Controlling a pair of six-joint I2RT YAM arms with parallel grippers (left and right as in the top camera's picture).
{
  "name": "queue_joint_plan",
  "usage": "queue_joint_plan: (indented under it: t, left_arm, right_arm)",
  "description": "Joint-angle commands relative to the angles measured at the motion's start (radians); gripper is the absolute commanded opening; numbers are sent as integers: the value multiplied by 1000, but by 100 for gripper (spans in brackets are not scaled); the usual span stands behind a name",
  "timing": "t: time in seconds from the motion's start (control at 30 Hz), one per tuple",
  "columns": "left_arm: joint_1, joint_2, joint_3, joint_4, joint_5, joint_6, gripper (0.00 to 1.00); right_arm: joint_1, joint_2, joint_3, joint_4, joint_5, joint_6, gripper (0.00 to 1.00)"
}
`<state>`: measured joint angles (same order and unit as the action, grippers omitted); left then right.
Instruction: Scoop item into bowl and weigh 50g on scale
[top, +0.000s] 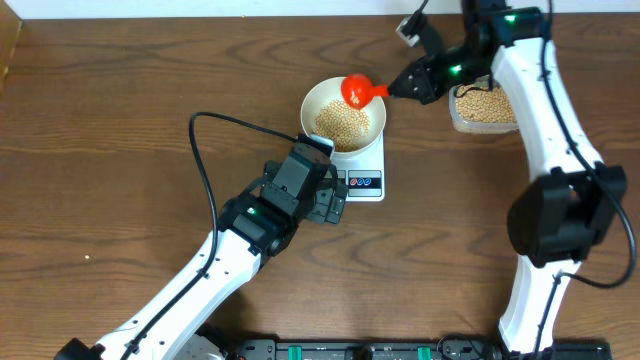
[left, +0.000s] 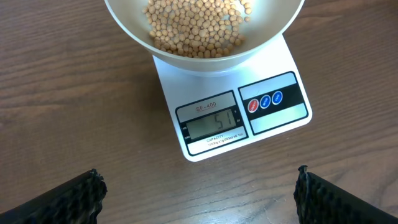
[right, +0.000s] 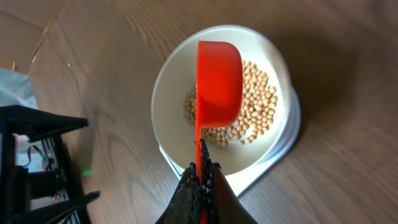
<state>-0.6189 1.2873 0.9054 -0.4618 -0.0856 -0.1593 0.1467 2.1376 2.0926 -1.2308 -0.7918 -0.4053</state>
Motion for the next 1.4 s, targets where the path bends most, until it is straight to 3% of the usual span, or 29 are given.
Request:
queue_joint_plan:
  t: [0.0, 0.27, 0.73, 1.0, 1.2, 1.37]
  left_arm:
    - [2, -6, -2, -2, -16, 5, 99]
    - [2, -6, -2, -2, -16, 5, 99]
    - [2, -6, -2, -2, -16, 5, 99]
    - [2, -6, -2, -2, -16, 5, 99]
    - [2, -6, -2, -2, -16, 5, 99]
    - [2, -6, -2, -2, -16, 5, 99]
  right_arm:
    - [-40, -93, 20, 0, -34, -11, 1]
    - [-75, -100, 19, -7, -33, -11, 1]
    - [-4, -84, 18, 2, 10, -10, 1]
    - [-138, -92, 20, -53, -39, 8, 1]
    - [-276, -148, 20, -122, 304, 68, 1]
    - [-293, -203, 20, -96, 540, 137, 1]
